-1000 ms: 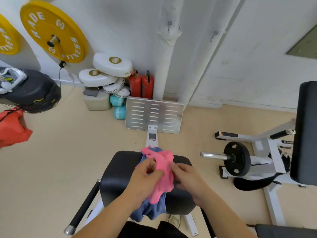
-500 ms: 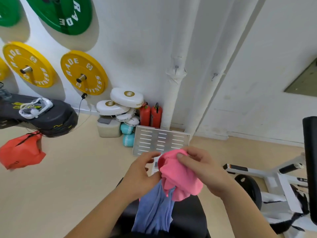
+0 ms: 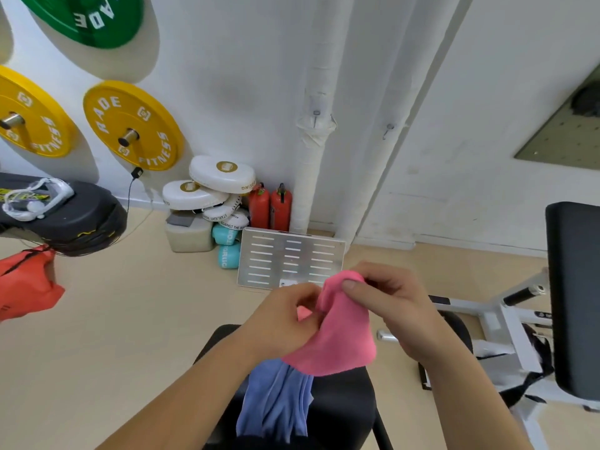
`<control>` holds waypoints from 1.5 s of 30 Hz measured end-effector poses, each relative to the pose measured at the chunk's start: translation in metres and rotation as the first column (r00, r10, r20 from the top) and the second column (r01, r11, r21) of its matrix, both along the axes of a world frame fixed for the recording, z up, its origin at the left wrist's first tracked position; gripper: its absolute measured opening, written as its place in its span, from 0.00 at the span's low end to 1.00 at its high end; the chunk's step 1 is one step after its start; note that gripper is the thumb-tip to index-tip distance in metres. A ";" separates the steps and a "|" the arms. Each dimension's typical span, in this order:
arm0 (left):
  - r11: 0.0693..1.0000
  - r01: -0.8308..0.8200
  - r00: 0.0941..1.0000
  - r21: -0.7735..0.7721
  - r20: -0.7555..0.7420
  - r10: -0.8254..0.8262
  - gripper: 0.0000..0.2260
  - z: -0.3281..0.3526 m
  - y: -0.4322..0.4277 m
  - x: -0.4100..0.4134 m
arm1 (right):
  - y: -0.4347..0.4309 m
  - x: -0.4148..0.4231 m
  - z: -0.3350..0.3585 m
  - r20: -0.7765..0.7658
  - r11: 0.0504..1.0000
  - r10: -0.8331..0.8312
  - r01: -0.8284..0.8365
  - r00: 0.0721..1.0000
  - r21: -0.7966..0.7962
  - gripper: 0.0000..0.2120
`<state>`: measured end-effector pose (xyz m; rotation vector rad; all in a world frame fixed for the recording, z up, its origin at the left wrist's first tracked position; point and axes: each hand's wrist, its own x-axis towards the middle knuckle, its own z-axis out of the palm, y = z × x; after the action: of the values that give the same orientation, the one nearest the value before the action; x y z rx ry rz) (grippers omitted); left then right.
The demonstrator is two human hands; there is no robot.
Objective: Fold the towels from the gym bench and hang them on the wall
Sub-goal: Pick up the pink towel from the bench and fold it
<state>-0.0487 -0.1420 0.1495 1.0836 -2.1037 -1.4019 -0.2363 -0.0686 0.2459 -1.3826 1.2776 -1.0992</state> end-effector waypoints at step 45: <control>0.176 -0.828 0.452 0.532 0.449 0.771 0.09 -0.160 0.038 0.219 | 0.095 0.041 -0.296 -0.549 0.649 0.282 0.266 0.787 0.713 0.15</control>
<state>0.1706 -0.1040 -0.0104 2.1372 -0.5306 -1.4994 -0.1953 0.0260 -0.0497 -1.0609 1.9103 0.0613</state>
